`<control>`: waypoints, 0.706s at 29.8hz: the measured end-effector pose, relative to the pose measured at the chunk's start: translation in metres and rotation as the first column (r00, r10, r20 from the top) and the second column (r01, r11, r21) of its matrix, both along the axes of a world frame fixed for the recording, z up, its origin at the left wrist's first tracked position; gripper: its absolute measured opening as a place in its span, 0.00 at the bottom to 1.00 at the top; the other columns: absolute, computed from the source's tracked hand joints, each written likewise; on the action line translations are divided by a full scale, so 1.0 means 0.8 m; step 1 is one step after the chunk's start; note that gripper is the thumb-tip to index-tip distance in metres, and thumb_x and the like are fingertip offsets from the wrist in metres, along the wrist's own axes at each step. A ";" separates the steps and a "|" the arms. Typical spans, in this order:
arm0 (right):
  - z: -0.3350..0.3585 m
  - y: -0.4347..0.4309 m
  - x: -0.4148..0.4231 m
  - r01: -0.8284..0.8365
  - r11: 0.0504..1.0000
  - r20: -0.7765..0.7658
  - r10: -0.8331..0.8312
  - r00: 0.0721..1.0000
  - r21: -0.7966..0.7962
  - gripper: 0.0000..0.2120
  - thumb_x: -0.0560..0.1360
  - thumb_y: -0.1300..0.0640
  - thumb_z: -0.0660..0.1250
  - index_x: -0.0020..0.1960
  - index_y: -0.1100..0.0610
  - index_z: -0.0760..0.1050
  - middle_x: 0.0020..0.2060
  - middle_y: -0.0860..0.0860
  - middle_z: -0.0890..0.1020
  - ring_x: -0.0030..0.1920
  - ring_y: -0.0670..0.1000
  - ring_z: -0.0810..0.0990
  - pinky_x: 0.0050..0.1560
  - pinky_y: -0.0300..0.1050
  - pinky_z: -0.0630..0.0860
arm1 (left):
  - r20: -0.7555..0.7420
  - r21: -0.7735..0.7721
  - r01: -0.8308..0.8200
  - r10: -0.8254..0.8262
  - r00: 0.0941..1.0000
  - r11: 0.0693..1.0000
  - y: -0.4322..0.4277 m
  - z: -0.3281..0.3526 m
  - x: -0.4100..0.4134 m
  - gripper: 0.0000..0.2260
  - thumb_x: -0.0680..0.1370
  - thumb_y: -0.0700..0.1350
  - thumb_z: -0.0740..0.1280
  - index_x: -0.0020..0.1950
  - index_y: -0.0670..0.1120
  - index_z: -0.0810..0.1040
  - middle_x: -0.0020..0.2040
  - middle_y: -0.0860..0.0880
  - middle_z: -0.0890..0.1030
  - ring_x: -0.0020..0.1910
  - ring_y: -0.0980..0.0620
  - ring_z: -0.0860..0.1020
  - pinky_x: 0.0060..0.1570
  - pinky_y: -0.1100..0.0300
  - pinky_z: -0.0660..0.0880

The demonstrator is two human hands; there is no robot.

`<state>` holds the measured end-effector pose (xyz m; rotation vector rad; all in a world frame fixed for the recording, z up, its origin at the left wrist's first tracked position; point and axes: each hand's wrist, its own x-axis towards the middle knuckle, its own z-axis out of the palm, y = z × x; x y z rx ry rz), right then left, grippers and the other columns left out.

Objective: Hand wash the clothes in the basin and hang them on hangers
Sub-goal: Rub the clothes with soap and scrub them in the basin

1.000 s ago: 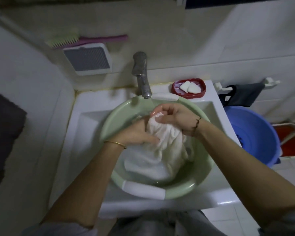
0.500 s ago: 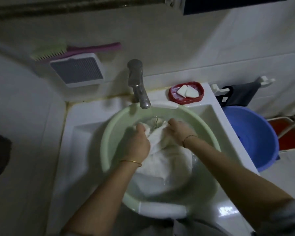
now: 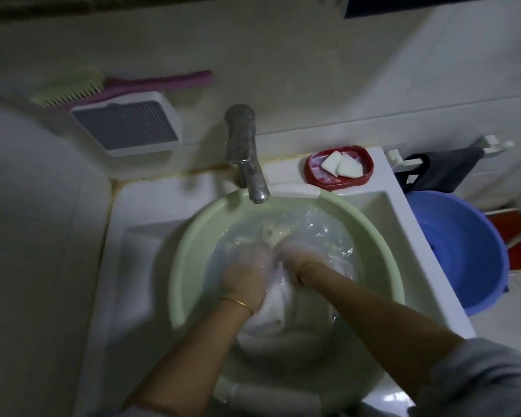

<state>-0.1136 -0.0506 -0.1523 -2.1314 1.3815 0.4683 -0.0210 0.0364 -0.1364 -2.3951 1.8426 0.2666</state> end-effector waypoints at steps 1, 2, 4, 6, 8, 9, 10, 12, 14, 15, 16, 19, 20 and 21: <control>0.003 -0.007 -0.001 0.066 0.997 0.053 -0.068 0.996 0.042 0.09 0.73 0.56 0.67 0.52 0.57 0.79 0.54 0.56 0.78 0.54 0.56 0.75 0.61 0.50 0.71 | 0.005 -0.076 0.010 -0.009 1.000 0.997 -0.002 0.012 0.003 0.11 0.78 0.46 0.59 0.58 0.50 0.75 0.58 0.47 0.76 0.56 0.51 0.76 0.51 0.61 0.72; 0.015 -0.011 -0.003 0.080 0.994 0.119 -0.088 0.989 0.069 0.03 0.73 0.58 0.66 0.45 0.57 0.77 0.49 0.56 0.77 0.50 0.54 0.73 0.57 0.47 0.71 | -0.030 -0.087 -0.013 0.011 0.999 0.996 -0.001 0.020 0.007 0.12 0.80 0.45 0.58 0.62 0.50 0.73 0.61 0.46 0.72 0.59 0.49 0.73 0.52 0.59 0.71; 0.031 -0.011 -0.017 0.118 0.988 0.316 -0.143 0.938 0.098 0.07 0.72 0.61 0.67 0.39 0.56 0.70 0.41 0.54 0.74 0.44 0.53 0.72 0.45 0.42 0.67 | -0.195 -0.164 -0.102 0.069 0.978 0.981 -0.002 0.039 0.010 0.11 0.80 0.47 0.59 0.60 0.48 0.75 0.58 0.45 0.73 0.57 0.46 0.72 0.51 0.56 0.70; 0.063 0.002 -0.031 0.144 0.931 0.542 -0.316 0.779 0.335 0.19 0.66 0.59 0.74 0.51 0.57 0.69 0.45 0.52 0.75 0.47 0.52 0.75 0.48 0.45 0.73 | -0.593 -0.262 -0.252 0.050 0.804 0.932 -0.010 0.062 0.008 0.09 0.77 0.45 0.64 0.53 0.43 0.80 0.52 0.44 0.78 0.50 0.49 0.75 0.49 0.60 0.71; 0.089 0.010 -0.041 0.090 0.859 0.610 -0.428 0.666 0.505 0.34 0.62 0.58 0.78 0.62 0.56 0.63 0.53 0.53 0.76 0.53 0.50 0.77 0.55 0.46 0.76 | -0.883 -0.184 -0.315 -0.015 0.470 0.931 -0.019 0.088 -0.001 0.05 0.75 0.36 0.67 0.50 0.42 0.79 0.48 0.46 0.79 0.45 0.54 0.75 0.48 0.64 0.71; 0.101 0.013 -0.045 0.058 0.855 0.633 -0.425 0.648 0.515 0.34 0.64 0.60 0.79 0.62 0.55 0.63 0.52 0.51 0.77 0.52 0.47 0.78 0.54 0.43 0.77 | -0.932 -0.167 -0.321 -0.043 0.359 0.932 -0.021 0.098 -0.006 0.08 0.74 0.34 0.68 0.50 0.44 0.78 0.47 0.47 0.79 0.45 0.56 0.75 0.48 0.65 0.72; 0.110 0.014 -0.048 0.029 0.874 0.660 -0.389 0.643 0.486 0.28 0.67 0.62 0.77 0.61 0.55 0.67 0.50 0.49 0.79 0.48 0.44 0.78 0.51 0.39 0.77 | -0.951 -0.167 -0.335 -0.061 0.305 0.927 -0.022 0.106 -0.011 0.10 0.72 0.33 0.69 0.49 0.46 0.76 0.47 0.48 0.78 0.45 0.57 0.76 0.47 0.67 0.73; 0.135 0.014 -0.052 0.043 0.891 0.701 -0.384 0.601 0.452 0.11 0.72 0.60 0.72 0.52 0.55 0.75 0.42 0.49 0.81 0.41 0.46 0.79 0.45 0.41 0.77 | -0.978 -0.165 -0.407 -0.095 0.186 0.899 -0.021 0.114 -0.015 0.13 0.70 0.34 0.68 0.48 0.49 0.76 0.47 0.52 0.78 0.44 0.62 0.76 0.45 0.71 0.72; 0.158 0.015 -0.057 0.117 0.793 0.680 -0.580 0.448 0.599 0.02 0.75 0.59 0.68 0.48 0.56 0.77 0.39 0.52 0.82 0.37 0.49 0.80 0.42 0.44 0.78 | -0.997 -0.047 -0.517 -0.068 -0.022 0.855 -0.017 0.118 -0.014 0.14 0.68 0.39 0.64 0.50 0.52 0.77 0.47 0.52 0.79 0.46 0.60 0.77 0.46 0.68 0.73; 0.170 0.015 -0.058 0.141 0.713 0.641 -0.686 0.344 0.687 0.01 0.76 0.59 0.67 0.46 0.57 0.77 0.37 0.53 0.82 0.34 0.48 0.81 0.40 0.43 0.79 | -0.994 0.045 -0.556 -0.018 -0.107 0.830 -0.015 0.113 -0.013 0.13 0.69 0.41 0.63 0.51 0.52 0.78 0.46 0.52 0.80 0.46 0.59 0.78 0.45 0.68 0.73; 0.181 0.015 -0.059 0.144 0.642 0.599 -0.760 0.253 0.753 0.04 0.77 0.59 0.65 0.44 0.58 0.76 0.34 0.53 0.82 0.31 0.48 0.81 0.36 0.41 0.79 | -0.988 0.120 -0.586 0.037 -0.152 0.802 -0.011 0.113 -0.015 0.10 0.72 0.42 0.62 0.50 0.51 0.79 0.44 0.53 0.81 0.44 0.60 0.79 0.41 0.69 0.73; 0.215 0.013 -0.053 0.040 0.442 0.437 -0.895 0.090 0.896 0.14 0.78 0.56 0.62 0.36 0.59 0.76 0.28 0.54 0.80 0.26 0.49 0.79 0.29 0.38 0.78 | -0.965 0.264 -0.623 0.206 -0.164 0.736 0.002 0.087 -0.025 0.12 0.80 0.47 0.60 0.43 0.49 0.81 0.37 0.54 0.84 0.39 0.56 0.81 0.36 0.66 0.76; 0.227 0.015 -0.050 -0.018 0.384 0.384 -0.920 0.078 0.923 0.17 0.79 0.54 0.61 0.35 0.60 0.76 0.27 0.54 0.80 0.26 0.50 0.80 0.29 0.39 0.78 | -0.955 0.296 -0.620 0.245 -0.169 0.727 0.005 0.085 -0.031 0.14 0.81 0.49 0.59 0.41 0.48 0.81 0.39 0.50 0.85 0.41 0.53 0.82 0.40 0.62 0.78; 0.239 0.017 -0.048 -0.052 0.349 0.352 -0.932 0.084 0.936 0.18 0.79 0.52 0.60 0.35 0.60 0.76 0.27 0.54 0.80 0.26 0.51 0.80 0.29 0.40 0.79 | -0.948 0.319 -0.622 0.257 -0.190 0.715 0.005 0.087 -0.036 0.14 0.81 0.49 0.59 0.41 0.48 0.80 0.41 0.48 0.84 0.42 0.50 0.81 0.45 0.59 0.79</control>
